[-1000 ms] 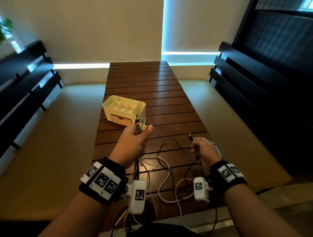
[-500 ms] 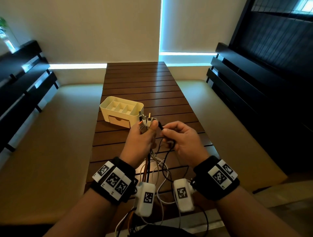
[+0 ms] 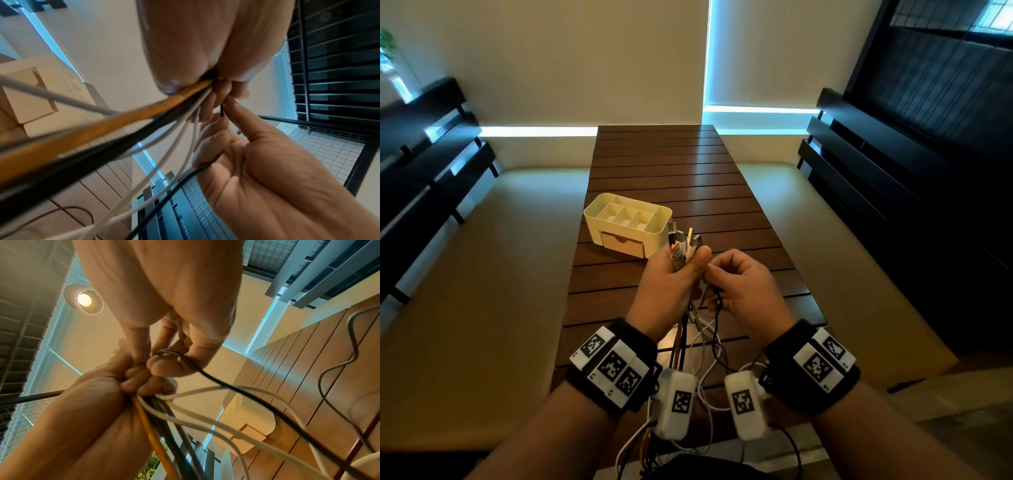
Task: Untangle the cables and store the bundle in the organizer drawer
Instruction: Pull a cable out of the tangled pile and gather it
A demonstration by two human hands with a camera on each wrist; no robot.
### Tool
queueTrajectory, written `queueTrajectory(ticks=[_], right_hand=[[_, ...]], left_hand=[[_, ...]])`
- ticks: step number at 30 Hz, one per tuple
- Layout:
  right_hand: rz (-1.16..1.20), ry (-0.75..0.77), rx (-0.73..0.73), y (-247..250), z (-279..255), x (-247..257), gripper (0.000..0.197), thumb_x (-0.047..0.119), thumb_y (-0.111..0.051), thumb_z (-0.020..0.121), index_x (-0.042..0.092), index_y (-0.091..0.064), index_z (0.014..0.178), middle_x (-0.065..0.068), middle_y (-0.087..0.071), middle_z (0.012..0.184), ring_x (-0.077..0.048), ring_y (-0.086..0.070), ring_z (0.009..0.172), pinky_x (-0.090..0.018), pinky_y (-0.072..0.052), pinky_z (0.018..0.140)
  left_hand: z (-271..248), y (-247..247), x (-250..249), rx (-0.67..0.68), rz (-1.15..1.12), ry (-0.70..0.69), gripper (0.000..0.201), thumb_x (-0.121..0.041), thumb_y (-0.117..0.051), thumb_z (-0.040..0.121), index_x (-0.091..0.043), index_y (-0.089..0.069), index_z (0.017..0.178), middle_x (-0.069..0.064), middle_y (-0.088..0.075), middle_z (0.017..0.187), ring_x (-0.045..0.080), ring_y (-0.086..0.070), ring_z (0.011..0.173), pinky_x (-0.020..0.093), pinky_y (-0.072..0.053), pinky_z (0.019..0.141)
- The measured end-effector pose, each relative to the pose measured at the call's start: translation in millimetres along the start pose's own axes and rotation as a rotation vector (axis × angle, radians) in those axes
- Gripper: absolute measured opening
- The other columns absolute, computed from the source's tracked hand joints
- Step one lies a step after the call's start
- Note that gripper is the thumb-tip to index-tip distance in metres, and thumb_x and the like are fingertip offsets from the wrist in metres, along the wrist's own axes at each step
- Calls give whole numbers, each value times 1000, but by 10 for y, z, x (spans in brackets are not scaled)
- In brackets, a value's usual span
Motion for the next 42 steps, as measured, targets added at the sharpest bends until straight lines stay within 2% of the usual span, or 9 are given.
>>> queueTrajectory(ticks=[5,9,14,19,22,26,31,37,42], right_hand=[[111,-28,88,-87,-23,-31,19,23,-68,83,7,-62,91,-6,-68,80,-24,-64,73,-36,-57,67],[4,-9,128,-141,-68,-95,6,12,-61,94,10,-64,90,-2,-68,78,-20,-63,71,-37,-55,74],[-128,33,145,-203,-112,-53,19,15,-57,99,11,-61,80,9,-67,72,-14,-58,65,-31,-53,67],[-367,-70,242,-146,-162,-378,24,30,-58,99,12,-62,83,4,-54,63,-12,-49,56,-28,-44,59],[-291,-113,225,-60,-184,-443,19,22,-59,99,15,-59,80,7,-50,60,-9,-46,53,-27,-45,56],[-217,-79,206,36,-144,-203,16,12,-59,97,12,-60,81,6,-50,58,-11,-48,53,-27,-51,56],[-580,-158,316,134,-168,-105,9,24,-60,98,22,-66,91,5,-61,65,-11,-58,59,-25,-51,60],[-691,59,86,216,-47,181,7,24,-63,96,23,-69,94,16,-60,65,6,-53,54,-11,-41,53],[-717,211,28,169,52,315,8,23,-67,93,23,-72,99,17,-69,86,5,-62,81,-7,-46,69]], left_hand=[[-28,44,-49,-69,49,-43,42,-43,-58,91,-1,-54,87,8,-50,69,24,-51,63,40,-47,58],[-19,151,-103,-137,121,-75,58,-53,-52,91,5,-56,86,12,-56,71,26,-55,65,50,-50,62],[-40,154,-91,-140,-64,-30,48,-48,-51,90,0,-56,88,12,-60,73,23,-64,69,35,-56,62],[-35,268,-229,-205,-270,-25,36,-47,-52,90,-12,-49,92,0,-37,64,11,-39,50,24,-42,47],[-19,307,-283,-136,-175,-60,33,-44,-58,92,-12,-50,95,2,-30,65,12,-27,51,26,-27,46],[-21,330,-197,-100,-8,-20,39,-33,-74,85,-4,-56,105,11,-33,73,14,-29,52,24,-32,45],[-3,454,-192,-165,-20,2,22,-26,-65,92,-11,-50,89,5,-29,61,14,-25,49,26,-26,45],[-20,214,-119,6,272,2,21,-25,-69,92,-4,-62,90,-4,-44,61,5,-39,48,23,-38,46],[24,53,-19,116,359,35,14,-21,-72,91,-9,-66,93,-15,-53,53,-1,-46,47,17,-35,51]])
Point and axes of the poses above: each hand's wrist, its own z-axis towards the middle knuckle, its own y-axis out of the back of the hand, x = y × z, the point moved 8 cm from there along z, towards the middle knuckle
